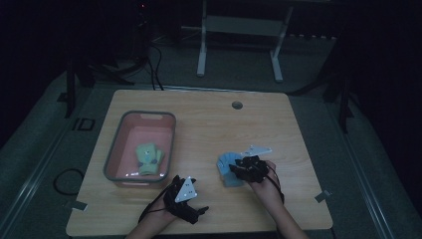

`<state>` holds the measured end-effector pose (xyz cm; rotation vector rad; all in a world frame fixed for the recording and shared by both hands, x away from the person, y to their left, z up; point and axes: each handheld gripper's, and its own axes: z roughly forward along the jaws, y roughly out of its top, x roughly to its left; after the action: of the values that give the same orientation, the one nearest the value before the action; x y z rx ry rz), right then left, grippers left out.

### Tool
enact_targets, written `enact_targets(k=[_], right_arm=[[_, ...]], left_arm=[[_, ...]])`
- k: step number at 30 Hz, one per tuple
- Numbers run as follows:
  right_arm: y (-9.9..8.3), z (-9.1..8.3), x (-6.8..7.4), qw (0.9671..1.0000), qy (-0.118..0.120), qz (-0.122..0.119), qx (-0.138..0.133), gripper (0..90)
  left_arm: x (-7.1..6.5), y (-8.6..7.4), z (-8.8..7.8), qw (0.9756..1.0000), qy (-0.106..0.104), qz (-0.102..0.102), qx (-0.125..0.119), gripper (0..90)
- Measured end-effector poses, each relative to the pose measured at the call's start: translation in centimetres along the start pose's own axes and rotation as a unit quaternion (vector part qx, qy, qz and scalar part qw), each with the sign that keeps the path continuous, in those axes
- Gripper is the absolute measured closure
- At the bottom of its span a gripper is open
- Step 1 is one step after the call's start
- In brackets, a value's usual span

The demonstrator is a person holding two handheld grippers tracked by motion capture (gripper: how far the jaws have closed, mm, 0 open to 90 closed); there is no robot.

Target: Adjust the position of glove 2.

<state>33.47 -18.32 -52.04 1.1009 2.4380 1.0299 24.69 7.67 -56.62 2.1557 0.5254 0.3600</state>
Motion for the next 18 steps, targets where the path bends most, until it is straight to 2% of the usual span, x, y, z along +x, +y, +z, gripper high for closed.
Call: enact_targets(k=[1,3,4,6,7,8,9,13,16,18], right_arm=[[0.0,0.0,0.0,1.0000,0.000,0.000,0.000,59.2],[0.0,-0.6,-0.6,0.9999,0.003,0.006,-0.008,43.4],[0.0,-0.8,-0.8,0.9999,0.003,0.008,-0.009,38.9],[-0.1,-1.1,-1.1,0.9998,0.008,0.008,-0.015,28.7],[-0.1,-1.1,-1.1,0.9998,0.008,0.008,-0.015,28.7],[0.0,-1.2,-1.2,0.9997,0.012,0.012,-0.016,25.9],[0.0,-1.4,-1.4,0.9996,0.017,0.013,-0.018,19.8],[0.1,-1.5,-1.5,0.9997,0.017,0.004,-0.017,18.1],[0.1,-1.8,-1.7,0.9992,0.036,-0.004,-0.017,17.6],[0.1,-1.9,-1.8,0.9988,0.039,-0.021,-0.022,15.5]], left_arm=[[0.0,0.0,0.0,1.0000,0.000,0.000,0.000,2.8],[0.0,0.1,0.0,1.0000,0.007,-0.004,-0.003,2.8],[0.0,0.1,0.0,0.9999,0.013,-0.003,-0.001,3.4],[0.1,0.2,0.0,0.9997,0.021,-0.015,0.001,3.7],[0.1,0.2,0.0,0.9997,0.021,-0.015,0.001,3.6],[0.2,0.3,0.0,0.9997,0.011,-0.024,0.002,3.6],[0.1,0.4,0.0,0.9996,0.007,-0.027,0.005,3.7],[-0.2,0.5,0.1,0.9996,-0.007,-0.024,0.010,3.6],[-0.5,1.0,0.1,0.9992,-0.025,-0.029,0.008,3.6],[-0.6,1.4,0.2,0.9987,-0.038,-0.034,0.006,3.6]])
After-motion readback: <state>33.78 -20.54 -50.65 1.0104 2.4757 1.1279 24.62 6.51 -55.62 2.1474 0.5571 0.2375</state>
